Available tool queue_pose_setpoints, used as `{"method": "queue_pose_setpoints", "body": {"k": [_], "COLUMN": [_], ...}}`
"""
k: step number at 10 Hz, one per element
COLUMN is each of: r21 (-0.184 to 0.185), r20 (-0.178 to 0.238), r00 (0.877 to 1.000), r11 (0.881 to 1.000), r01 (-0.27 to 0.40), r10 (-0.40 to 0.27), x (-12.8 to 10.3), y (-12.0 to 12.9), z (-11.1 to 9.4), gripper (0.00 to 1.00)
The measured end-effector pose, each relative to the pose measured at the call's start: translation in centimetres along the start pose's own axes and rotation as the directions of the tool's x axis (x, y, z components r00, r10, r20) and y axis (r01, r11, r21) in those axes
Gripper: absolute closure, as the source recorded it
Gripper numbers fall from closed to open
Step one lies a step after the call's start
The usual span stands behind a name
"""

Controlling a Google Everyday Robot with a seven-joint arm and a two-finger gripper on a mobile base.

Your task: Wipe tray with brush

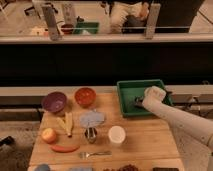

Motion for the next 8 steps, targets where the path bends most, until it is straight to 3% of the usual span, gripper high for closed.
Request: {"method": "queue_pose_setpoints", "body": {"k": [1,4,6,8], "r21": [0.015,0.016,0.011,0.005], "r20": [0.047,0.118,0.13,0.132], "r00": [0.999,0.991,0.986,0.981], "r11": [1.0,0.998,0.995,0.99], "r01": [-0.012,-0.062,-0.104,-0.141], "r10": [0.011,0.06,0.101,0.14], "x": [-1.7,-3.0,-1.8,0.8], "y": [-1.4,-3.2,-2.9,-2.0], "z": [-1.1,-2.9,-3.2,-3.2], "gripper": [0.98,0.98,0.98,0.98]}}
